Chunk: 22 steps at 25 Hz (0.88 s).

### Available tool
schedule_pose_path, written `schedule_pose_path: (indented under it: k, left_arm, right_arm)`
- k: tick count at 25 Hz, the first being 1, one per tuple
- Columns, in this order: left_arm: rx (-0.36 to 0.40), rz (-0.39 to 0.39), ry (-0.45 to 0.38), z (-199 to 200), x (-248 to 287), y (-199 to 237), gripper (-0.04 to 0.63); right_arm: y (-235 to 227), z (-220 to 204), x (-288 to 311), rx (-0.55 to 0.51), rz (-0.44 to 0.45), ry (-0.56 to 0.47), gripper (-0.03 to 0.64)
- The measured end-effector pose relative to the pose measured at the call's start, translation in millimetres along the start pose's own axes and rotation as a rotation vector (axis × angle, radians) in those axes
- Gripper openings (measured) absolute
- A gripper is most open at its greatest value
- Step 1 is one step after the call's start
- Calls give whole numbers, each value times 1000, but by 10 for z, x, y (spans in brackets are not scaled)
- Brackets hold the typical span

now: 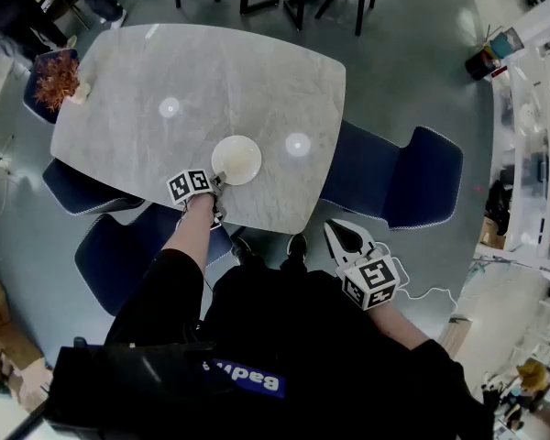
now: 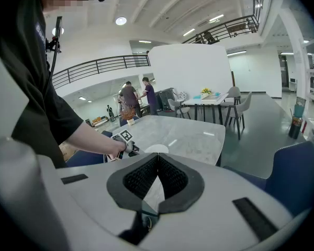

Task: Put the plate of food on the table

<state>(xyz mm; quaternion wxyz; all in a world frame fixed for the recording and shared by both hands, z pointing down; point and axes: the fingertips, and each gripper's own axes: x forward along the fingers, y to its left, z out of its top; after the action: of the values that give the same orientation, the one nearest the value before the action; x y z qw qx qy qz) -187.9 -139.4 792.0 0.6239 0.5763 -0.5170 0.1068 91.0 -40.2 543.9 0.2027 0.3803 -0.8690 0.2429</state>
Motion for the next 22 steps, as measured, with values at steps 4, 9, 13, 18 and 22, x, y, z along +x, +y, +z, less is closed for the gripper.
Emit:
schedule_pose_path:
  k: [4, 9, 13, 18, 22]
  left_arm:
    - [-7, -3, -14, 23, -20, 18, 84]
    - [-27, -17, -46, 8, -77, -2, 84]
    - [-59, -61, -77, -38, -217, -66, 84]
    - [-76, -156, -131, -155, -461, -315, 84]
    - [-90, -230, -159, -295, -669, -514, 83]
  right_arm:
    - [11, -10, -6, 0, 0, -1, 10]
    - [1, 4, -23, -6, 5, -14, 11]
    - [36, 63, -18, -17, 22, -28, 11]
    - [62, 126, -19, -34, 52, -49, 11]
    - [84, 194, 19, -51, 72, -63, 11]
